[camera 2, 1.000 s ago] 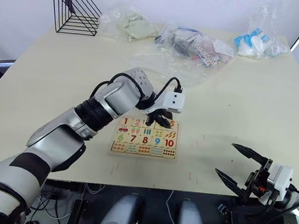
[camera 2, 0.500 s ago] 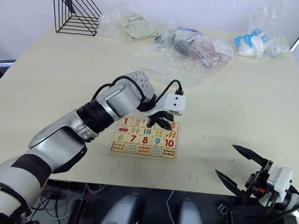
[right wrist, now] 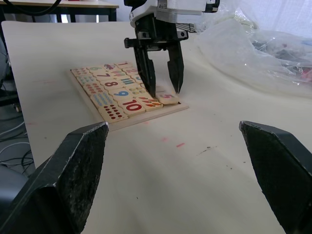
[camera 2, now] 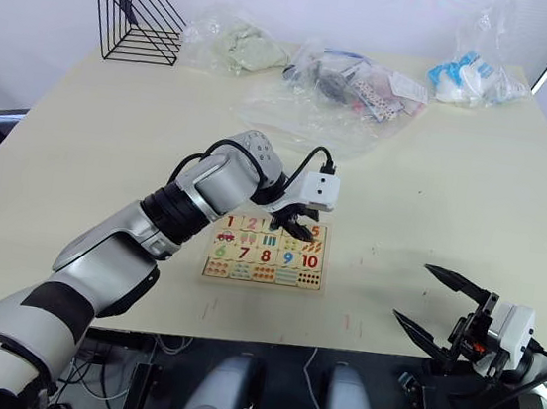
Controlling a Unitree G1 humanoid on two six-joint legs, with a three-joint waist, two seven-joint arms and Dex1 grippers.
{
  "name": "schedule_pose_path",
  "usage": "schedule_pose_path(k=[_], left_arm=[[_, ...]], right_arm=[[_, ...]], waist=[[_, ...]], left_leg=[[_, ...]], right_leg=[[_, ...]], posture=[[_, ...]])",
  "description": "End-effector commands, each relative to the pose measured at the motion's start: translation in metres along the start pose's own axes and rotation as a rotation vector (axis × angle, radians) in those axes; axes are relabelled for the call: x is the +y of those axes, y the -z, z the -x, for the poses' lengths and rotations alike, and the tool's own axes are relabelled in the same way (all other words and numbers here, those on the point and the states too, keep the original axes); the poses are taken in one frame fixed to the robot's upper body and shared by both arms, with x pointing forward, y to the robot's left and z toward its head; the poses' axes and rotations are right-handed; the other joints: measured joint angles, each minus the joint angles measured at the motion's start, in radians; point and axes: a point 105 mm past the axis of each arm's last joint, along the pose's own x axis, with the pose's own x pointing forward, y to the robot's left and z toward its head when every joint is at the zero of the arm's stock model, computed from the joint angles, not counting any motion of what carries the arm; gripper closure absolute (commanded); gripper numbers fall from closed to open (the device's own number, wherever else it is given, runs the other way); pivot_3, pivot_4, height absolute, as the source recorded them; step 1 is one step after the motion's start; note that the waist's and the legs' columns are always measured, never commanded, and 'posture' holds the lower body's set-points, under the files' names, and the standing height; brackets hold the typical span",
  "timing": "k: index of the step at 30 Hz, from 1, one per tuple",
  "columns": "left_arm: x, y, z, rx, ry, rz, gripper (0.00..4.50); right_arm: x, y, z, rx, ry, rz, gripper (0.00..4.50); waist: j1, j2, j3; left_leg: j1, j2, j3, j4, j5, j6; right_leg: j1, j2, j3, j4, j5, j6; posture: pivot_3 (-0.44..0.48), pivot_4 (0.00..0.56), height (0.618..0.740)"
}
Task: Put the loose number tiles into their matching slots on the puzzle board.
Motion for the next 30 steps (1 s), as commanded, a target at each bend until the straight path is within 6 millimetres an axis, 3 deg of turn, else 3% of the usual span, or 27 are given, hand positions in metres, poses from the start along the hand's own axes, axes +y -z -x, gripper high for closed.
schedule_pose_path(k=[1, 13, 23, 29, 30], left_arm=[[0.002, -0.014, 0.009, -0.043, -0.027, -0.034, 1.29], [0.015, -0.022, 0.035, -0.152, -0.04, -0.007, 1.29], [0.028, -0.001, 0.035, -0.26, -0.084, 0.08, 1.29], [0.035, -0.002, 0.033, -0.402, -0.118, 0.064, 1.29], [0.034, -0.002, 0.032, -0.413, -0.116, 0.053, 1.79]], right_arm=[[-0.001, -0.007, 0.001, -0.02, 0.009, 0.033, 0.0], [-0.001, -0.007, 0.0, -0.025, 0.011, 0.032, 0.0], [0.0, -0.006, 0.001, -0.022, 0.021, 0.026, 0.0], [-0.001, -0.006, 0.001, -0.021, 0.021, 0.026, 0.0], [-0.001, -0.006, 0.001, -0.021, 0.021, 0.026, 0.0]], waist=[[0.0, 0.0, 0.0], [0.0, 0.0, 0.0], [0.0, 0.0, 0.0], [0.002, 0.0, 0.0], [0.001, 0.0, 0.0]], left_leg=[[0.0, 0.0, 0.0, 0.0, 0.0, 0.0], [0.0, 0.0, 0.0, 0.0, 0.0, 0.0], [0.0, 0.0, 0.0, 0.0, 0.0, 0.0], [0.0, 0.0, 0.0, 0.0, 0.0, 0.0], [0.0, 0.0, 0.0, 0.0, 0.0, 0.0]], right_leg=[[0.0, 0.0, 0.0, 0.0, 0.0, 0.0], [0.0, 0.0, 0.0, 0.0, 0.0, 0.0], [0.0, 0.0, 0.0, 0.0, 0.0, 0.0], [0.0, 0.0, 0.0, 0.0, 0.0, 0.0], [0.0, 0.0, 0.0, 0.0, 0.0, 0.0]], posture=[[0.0, 0.15, 0.74], [0.0, 0.15, 0.74], [0.0, 0.15, 0.74], [0.0, 0.15, 0.74], [0.0, 0.15, 0.74]])
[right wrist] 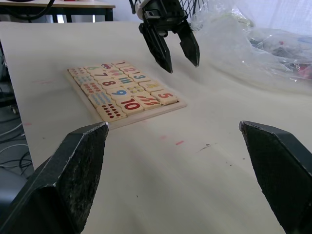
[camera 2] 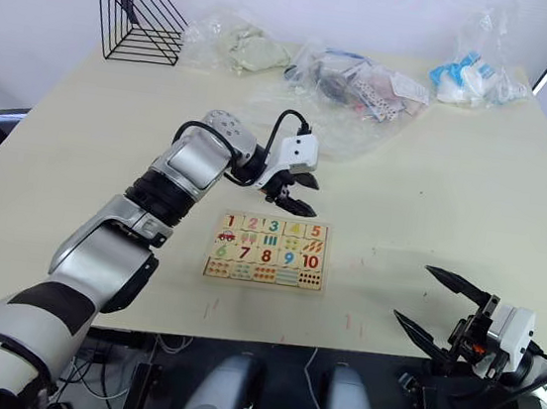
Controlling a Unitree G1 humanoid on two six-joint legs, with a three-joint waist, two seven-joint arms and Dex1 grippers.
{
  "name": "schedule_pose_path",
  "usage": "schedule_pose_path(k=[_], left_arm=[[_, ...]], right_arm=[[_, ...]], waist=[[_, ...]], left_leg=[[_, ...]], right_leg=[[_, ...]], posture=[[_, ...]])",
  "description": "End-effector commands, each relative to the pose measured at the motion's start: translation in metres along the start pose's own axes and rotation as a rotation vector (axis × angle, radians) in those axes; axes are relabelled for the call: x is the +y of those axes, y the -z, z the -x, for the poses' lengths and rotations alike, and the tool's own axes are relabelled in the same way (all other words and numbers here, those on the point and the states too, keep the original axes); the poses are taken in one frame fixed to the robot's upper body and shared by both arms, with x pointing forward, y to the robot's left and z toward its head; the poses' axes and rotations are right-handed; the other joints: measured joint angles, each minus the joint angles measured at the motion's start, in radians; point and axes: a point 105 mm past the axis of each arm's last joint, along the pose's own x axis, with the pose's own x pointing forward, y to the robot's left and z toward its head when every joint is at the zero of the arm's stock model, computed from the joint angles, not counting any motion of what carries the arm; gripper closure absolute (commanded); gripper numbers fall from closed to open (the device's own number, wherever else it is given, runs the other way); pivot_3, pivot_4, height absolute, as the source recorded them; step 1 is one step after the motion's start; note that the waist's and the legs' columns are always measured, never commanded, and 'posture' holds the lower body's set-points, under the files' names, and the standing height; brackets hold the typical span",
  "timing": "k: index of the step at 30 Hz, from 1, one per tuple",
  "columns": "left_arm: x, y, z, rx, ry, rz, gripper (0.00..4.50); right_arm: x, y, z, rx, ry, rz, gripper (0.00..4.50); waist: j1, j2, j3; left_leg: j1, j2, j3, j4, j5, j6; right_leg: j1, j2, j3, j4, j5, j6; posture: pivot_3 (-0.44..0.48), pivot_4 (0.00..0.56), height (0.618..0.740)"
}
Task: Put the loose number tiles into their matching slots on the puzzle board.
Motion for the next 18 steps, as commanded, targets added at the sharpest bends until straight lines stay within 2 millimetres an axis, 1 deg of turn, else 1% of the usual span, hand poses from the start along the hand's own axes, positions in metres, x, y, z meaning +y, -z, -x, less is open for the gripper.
schedule_pose_path(k=[1, 4, 5, 6, 7, 8, 10, 18], left_arm=[[-0.001, -0.009, 0.001, -0.09, 0.004, -0.059, 2.01], [-0.009, -0.005, -0.004, -0.12, 0.048, -0.083, 3.35], [-0.013, -0.002, -0.007, -0.12, 0.059, -0.095, 3.94], [-0.015, 0.001, -0.009, -0.124, 0.069, -0.096, 4.04], [-0.017, 0.002, -0.011, -0.128, 0.08, -0.089, 4.34], [-0.022, 0.004, -0.014, -0.13, 0.1, -0.1, 4.45], [-0.027, 0.01, -0.019, -0.116, 0.112, -0.116, 4.45], [-0.032, 0.024, -0.028, -0.084, 0.118, -0.126, 4.45]], right_arm=[[-0.001, -0.008, 0.0, -0.022, 0.001, 0.033, 0.0], [-0.002, -0.008, 0.0, -0.022, 0.002, 0.033, 0.0], [-0.002, -0.008, 0.0, -0.022, 0.003, 0.033, 0.0], [-0.002, -0.008, 0.0, -0.022, 0.004, 0.033, 0.0], [-0.002, -0.007, 0.0, -0.022, 0.004, 0.033, 0.0], [-0.002, -0.007, 0.0, -0.022, 0.004, 0.033, 0.0], [-0.002, -0.007, 0.0, -0.022, 0.005, 0.034, 0.0], [-0.002, -0.006, 0.0, -0.02, 0.01, 0.033, 0.0]], waist=[[-0.001, 0.0, 0.0], [-0.002, 0.0, 0.0], [-0.002, 0.0, 0.0], [-0.002, 0.0, 0.0], [-0.001, 0.0, 0.0], [-0.001, 0.0, 0.0], [-0.001, 0.0, 0.0], [-0.001, 0.0, 0.0]], left_leg=[[0.0, 0.0, 0.0, 0.0, 0.0, 0.0], [0.0, 0.0, 0.0, 0.0, 0.0, 0.0], [0.0, 0.0, 0.0, 0.0, 0.0, 0.0], [0.0, 0.0, 0.0, 0.0, 0.0, 0.0], [0.0, 0.0, 0.0, 0.0, 0.0, 0.0], [0.0, 0.0, 0.0, 0.0, 0.0, 0.0], [0.0, 0.0, 0.0, 0.0, 0.0, 0.0], [0.0, 0.0, 0.0, 0.0, 0.0, 0.0]], right_leg=[[0.0, 0.0, 0.0, 0.0, 0.0, 0.0], [0.0, 0.0, 0.0, 0.0, 0.0, 0.0], [0.0, 0.0, 0.0, 0.0, 0.0, 0.0], [0.0, 0.0, 0.0, 0.0, 0.0, 0.0], [0.0, 0.0, 0.0, 0.0, 0.0, 0.0], [0.0, 0.0, 0.0, 0.0, 0.0, 0.0], [0.0, 0.0, 0.0, 0.0, 0.0, 0.0], [0.0, 0.0, 0.0, 0.0, 0.0, 0.0]], posture=[[0.0, 0.15, 0.74], [0.0, 0.15, 0.74], [0.0, 0.15, 0.74], [0.0, 0.15, 0.74], [0.0, 0.15, 0.74], [0.0, 0.15, 0.74], [0.0, 0.15, 0.74], [0.0, 0.15, 0.74]])
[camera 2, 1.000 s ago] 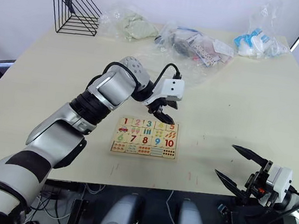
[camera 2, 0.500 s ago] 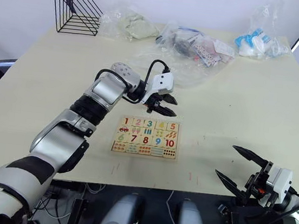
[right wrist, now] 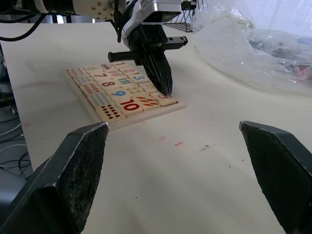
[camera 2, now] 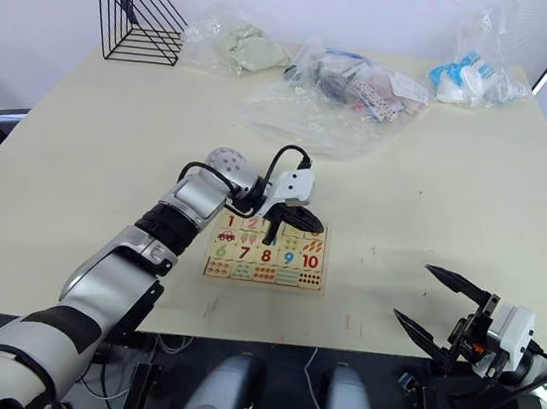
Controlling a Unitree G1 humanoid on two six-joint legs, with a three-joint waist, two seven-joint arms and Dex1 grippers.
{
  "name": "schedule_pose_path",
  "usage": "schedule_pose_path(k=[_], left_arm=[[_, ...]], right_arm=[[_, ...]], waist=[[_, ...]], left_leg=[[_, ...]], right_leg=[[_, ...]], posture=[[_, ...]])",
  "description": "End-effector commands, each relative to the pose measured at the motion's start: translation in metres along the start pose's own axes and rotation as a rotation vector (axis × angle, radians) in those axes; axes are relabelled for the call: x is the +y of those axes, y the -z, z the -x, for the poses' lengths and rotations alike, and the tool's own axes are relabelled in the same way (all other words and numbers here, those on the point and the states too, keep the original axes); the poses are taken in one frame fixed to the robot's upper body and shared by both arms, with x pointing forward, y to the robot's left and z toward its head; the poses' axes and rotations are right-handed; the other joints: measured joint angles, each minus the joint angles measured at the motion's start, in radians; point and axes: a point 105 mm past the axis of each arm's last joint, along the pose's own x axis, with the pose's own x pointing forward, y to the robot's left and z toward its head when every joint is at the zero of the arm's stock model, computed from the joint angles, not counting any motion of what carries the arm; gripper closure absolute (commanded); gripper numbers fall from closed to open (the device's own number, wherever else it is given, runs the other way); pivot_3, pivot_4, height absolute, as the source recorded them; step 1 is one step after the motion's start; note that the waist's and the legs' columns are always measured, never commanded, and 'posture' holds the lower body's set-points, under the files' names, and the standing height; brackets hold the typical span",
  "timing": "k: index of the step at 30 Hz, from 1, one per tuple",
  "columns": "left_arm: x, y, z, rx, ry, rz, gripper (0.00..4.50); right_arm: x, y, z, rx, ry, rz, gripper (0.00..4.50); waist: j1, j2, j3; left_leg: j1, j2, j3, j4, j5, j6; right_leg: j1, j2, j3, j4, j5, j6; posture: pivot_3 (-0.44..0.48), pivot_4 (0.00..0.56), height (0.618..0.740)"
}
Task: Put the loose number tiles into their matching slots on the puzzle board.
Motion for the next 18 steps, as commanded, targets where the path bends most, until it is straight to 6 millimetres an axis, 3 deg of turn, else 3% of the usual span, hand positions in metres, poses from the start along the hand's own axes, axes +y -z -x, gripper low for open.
schedule_pose_path(k=[1, 11, 18], left_arm=[[0.0, 0.0, -0.002, 0.008, -0.003, -0.035, 4.45], [-0.012, 0.019, -0.008, 0.032, 0.02, 0.018, 4.45], [-0.006, -0.005, 0.008, -0.166, -0.048, 0.082, 4.45]], right_arm=[[-0.001, -0.006, 0.001, -0.019, 0.009, 0.031, 0.0], [-0.002, -0.006, 0.002, -0.014, 0.007, 0.034, 0.0], [-0.004, -0.006, 0.001, -0.019, 0.005, 0.033, 0.0]], waist=[[0.0, 0.0, 0.0], [0.0, 0.0, -0.001], [-0.001, 0.0, -0.001]], left_leg=[[0.0, 0.0, 0.0, 0.0, 0.0, 0.0], [0.001, 0.0, 0.0, 0.0, 0.0, 0.0], [0.001, 0.0, 0.0, 0.0, 0.0, 0.0]], right_leg=[[0.0, 0.0, 0.0, 0.0, 0.0, 0.0], [0.001, 0.0, 0.0, 0.0, 0.0, 0.0], [0.001, 0.0, 0.0, 0.0, 0.0, 0.0]], posture=[[0.0, 0.15, 0.74], [0.0, 0.15, 0.74], [0.0, 0.15, 0.74]])
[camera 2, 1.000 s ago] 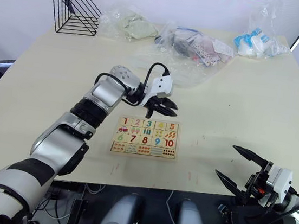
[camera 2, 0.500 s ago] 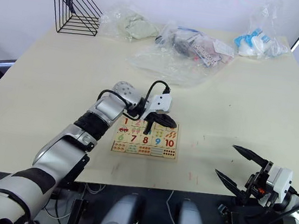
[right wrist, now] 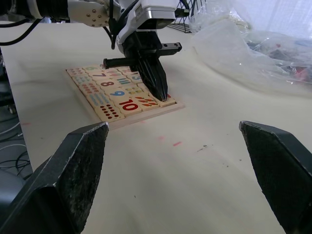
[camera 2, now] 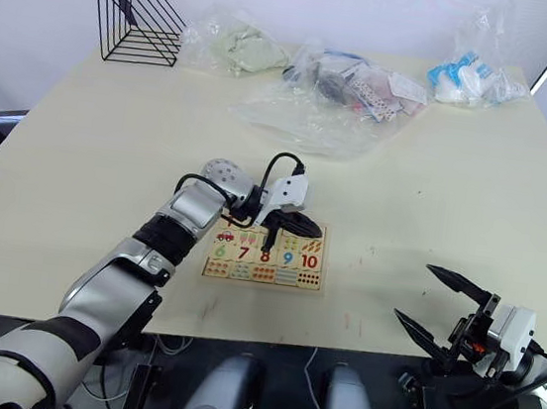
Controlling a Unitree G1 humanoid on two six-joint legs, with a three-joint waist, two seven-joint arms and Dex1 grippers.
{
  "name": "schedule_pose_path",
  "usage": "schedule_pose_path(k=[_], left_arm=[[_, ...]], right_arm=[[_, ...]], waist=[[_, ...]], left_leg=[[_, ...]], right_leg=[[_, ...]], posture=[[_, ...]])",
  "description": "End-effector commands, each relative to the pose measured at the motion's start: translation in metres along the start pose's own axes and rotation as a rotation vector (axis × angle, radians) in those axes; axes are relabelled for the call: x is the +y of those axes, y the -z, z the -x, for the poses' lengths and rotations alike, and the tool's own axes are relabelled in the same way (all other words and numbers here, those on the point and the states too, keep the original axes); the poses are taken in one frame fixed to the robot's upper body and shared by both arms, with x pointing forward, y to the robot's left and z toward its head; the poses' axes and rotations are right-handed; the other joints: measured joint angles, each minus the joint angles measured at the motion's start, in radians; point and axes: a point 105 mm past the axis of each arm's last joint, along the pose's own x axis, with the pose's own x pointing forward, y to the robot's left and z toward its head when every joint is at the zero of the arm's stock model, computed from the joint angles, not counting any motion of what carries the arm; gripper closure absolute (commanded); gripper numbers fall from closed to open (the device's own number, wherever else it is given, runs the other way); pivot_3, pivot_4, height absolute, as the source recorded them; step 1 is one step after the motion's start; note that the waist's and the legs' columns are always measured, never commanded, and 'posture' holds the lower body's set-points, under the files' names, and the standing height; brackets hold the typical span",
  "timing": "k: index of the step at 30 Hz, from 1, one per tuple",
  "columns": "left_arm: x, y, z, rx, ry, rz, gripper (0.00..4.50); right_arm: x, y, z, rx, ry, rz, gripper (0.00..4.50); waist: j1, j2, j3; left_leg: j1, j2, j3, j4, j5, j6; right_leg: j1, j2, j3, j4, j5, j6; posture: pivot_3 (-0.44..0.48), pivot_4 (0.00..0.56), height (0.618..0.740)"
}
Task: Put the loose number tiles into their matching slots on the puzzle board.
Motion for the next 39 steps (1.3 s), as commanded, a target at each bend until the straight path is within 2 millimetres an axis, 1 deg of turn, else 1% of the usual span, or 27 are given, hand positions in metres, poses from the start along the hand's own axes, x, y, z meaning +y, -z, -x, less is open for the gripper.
schedule_pose_path(k=[1, 3, 6, 10, 13, 14, 17, 19, 20, 21, 24, 26, 27, 28, 30, 33, 35, 39], left_arm=[[0.003, -0.019, 0.011, -0.113, -0.029, 0.019, 4.45], [0.005, -0.027, 0.023, -0.193, -0.073, 0.039, 4.45], [0.005, -0.034, 0.039, -0.302, -0.155, 0.051, 4.45], [0.004, -0.032, 0.063, -0.375, -0.282, 0.084, 4.45], [0.005, -0.029, 0.086, -0.432, -0.391, 0.096, 4.45], [0.006, -0.028, 0.094, -0.453, -0.434, 0.115, 4.45], [0.001, -0.01, 0.118, -0.443, -0.562, 0.159, 4.45], [-0.004, 0.0, 0.128, -0.431, -0.616, 0.184, 4.45], [-0.007, 0.004, 0.133, -0.425, -0.639, 0.194, 4.21], [-0.009, 0.009, 0.137, -0.417, -0.663, 0.207, 3.88], [-0.021, 0.023, 0.153, -0.403, -0.74, 0.248, 2.69], [-0.026, 0.029, 0.159, -0.39, -0.773, 0.27, 1.66], [-0.031, 0.034, 0.163, -0.376, -0.792, 0.281, 1.35], [-0.037, 0.042, 0.169, -0.367, -0.821, 0.301, 0.81], [-0.048, 0.05, 0.178, -0.353, -0.855, 0.327, 0.01], [-0.062, 0.063, 0.187, -0.309, -0.908, 0.358, 0.01], [-0.072, 0.07, 0.19, -0.295, -0.925, 0.387, 0.01], [-0.094, 0.092, 0.195, -0.219, -0.971, 0.449, 0.01]], right_arm=[[-0.003, -0.006, 0.001, -0.016, 0.004, 0.024, 0.0], [-0.004, -0.006, 0.0, -0.022, 0.009, 0.018, 0.0], [-0.007, -0.006, -0.001, -0.03, 0.018, 0.006, 0.0], [-0.01, -0.005, -0.002, -0.033, 0.021, -0.003, 0.0], [-0.016, -0.002, -0.003, -0.023, 0.039, -0.015, 0.0], [-0.019, 0.0, -0.004, -0.015, 0.055, -0.022, 0.0], [-0.027, 0.006, -0.005, -0.002, 0.093, -0.044, 0.0], [-0.029, 0.008, -0.004, 0.009, 0.096, -0.058, 0.0], [-0.029, 0.01, -0.003, 0.014, 0.097, -0.063, 0.0], [-0.03, 0.011, -0.002, 0.02, 0.1, -0.067, 0.0], [-0.033, 0.014, 0.002, 0.034, 0.121, -0.081, 0.0], [-0.035, 0.015, 0.004, 0.041, 0.13, -0.088, 0.0], [-0.036, 0.015, 0.006, 0.046, 0.135, -0.096, 0.0], [-0.037, 0.016, 0.009, 0.055, 0.146, -0.099, 0.0], [-0.04, 0.018, 0.014, 0.066, 0.166, -0.108, 0.0], [-0.041, 0.019, 0.02, 0.078, 0.186, -0.116, 0.0], [-0.042, 0.02, 0.023, 0.087, 0.198, -0.119, 0.0], [-0.044, 0.022, 0.03, 0.106, 0.226, -0.117, 0.0]], waist=[[0.0, 0.0, 0.0], [0.001, 0.0, 0.0], [-0.001, 0.0, 0.0], [0.0, 0.0, 0.0], [0.001, 0.0, 0.0], [0.001, 0.0, 0.0], [0.0, 0.001, 0.0], [0.001, 0.001, 0.0], [0.001, 0.001, 0.0], [0.001, 0.001, 0.0], [0.003, 0.001, 0.0], [0.002, 0.001, 0.0], [0.004, 0.001, 0.0], [0.003, 0.001, 0.0], [0.001, 0.001, 0.0], [0.001, 0.001, 0.0], [0.001, 0.001, 0.0], [0.003, 0.001, 0.0]], left_leg=[[0.0, 0.0, 0.0, 0.0, 0.0, 0.0], [0.0, 0.0, 0.0, 0.0, 0.0, 0.0], [0.0, 0.0, 0.0, 0.0, 0.0, 0.0], [0.001, 0.001, -0.001, 0.0, 0.0, 0.0], [0.0, 0.001, -0.001, 0.0, 0.0, 0.0], [0.001, 0.001, -0.002, 0.0, 0.0, 0.0], [0.001, 0.001, -0.002, 0.0, 0.0, 0.0], [0.002, 0.001, -0.003, -0.001, 0.0, 0.0], [0.002, 0.001, -0.003, -0.001, 0.0, 0.0], [0.001, 0.001, -0.003, -0.001, 0.0, 0.0], [0.001, 0.001, -0.003, -0.001, 0.0, 0.0], [0.001, 0.001, -0.003, -0.001, 0.0, 0.0], [0.001, 0.001, -0.003, -0.001, 0.0, 0.0], [0.001, 0.001, -0.003, -0.001, 0.0, 0.0], [0.002, 0.001, -0.003, -0.001, 0.0, 0.0], [0.002, 0.002, -0.003, -0.001, 0.0, 0.0], [0.002, 0.002, -0.003, -0.001, 0.0, 0.0], [0.002, 0.002, -0.003, -0.001, 0.0, 0.0]], right_leg=[[0.0, 0.0, 0.0, 0.0, 0.0, 0.0], [0.0, 0.0, 0.0, 0.0, 0.0, 0.0], [0.0, 0.0, 0.0, 0.0, 0.0, 0.0], [0.0, 0.0, 0.001, 0.001, 0.0, 0.0], [0.0, 0.0, 0.001, 0.001, 0.0, 0.0], [0.0, 0.0, 0.001, 0.001, 0.0, 0.0], [0.0, -0.001, 0.001, 0.001, 0.0, 0.0], [0.0, -0.001, 0.002, 0.001, 0.0, 0.0], [0.0, -0.001, 0.002, 0.001, 0.0, 0.0], [0.0, -0.001, 0.002, 0.001, 0.0, 0.0], [0.0, -0.001, 0.001, 0.001, 0.0, 0.0], [0.0, -0.001, 0.002, 0.001, 0.0, 0.0], [0.0, -0.001, 0.002, 0.001, 0.0, 0.0], [0.0, -0.001, 0.001, 0.001, 0.0, 0.0], [0.0, -0.002, 0.002, 0.001, 0.0, 0.0], [0.0, -0.002, 0.002, 0.0, 0.0, 0.0], [0.0, -0.002, 0.002, 0.001, 0.0, 0.0], [0.0, -0.002, 0.002, 0.0, 0.0, 0.0]], posture=[[0.0, 0.15, 0.74], [0.0, 0.15, 0.74], [0.0, 0.15, 0.74], [0.0, 0.15, 0.74], [0.0, 0.15, 0.74], [0.0, 0.15, 0.74], [0.0, 0.15, 0.74], [0.0, 0.15, 0.74], [0.0, 0.15, 0.74], [0.0, 0.15, 0.74], [0.0, 0.15, 0.74], [0.0, 0.15, 0.74], [0.0, 0.15, 0.74], [0.0, 0.15, 0.74], [0.0, 0.15, 0.74], [0.0, 0.15, 0.74], [0.0, 0.15, 0.74], [0.0, 0.15, 0.74]])
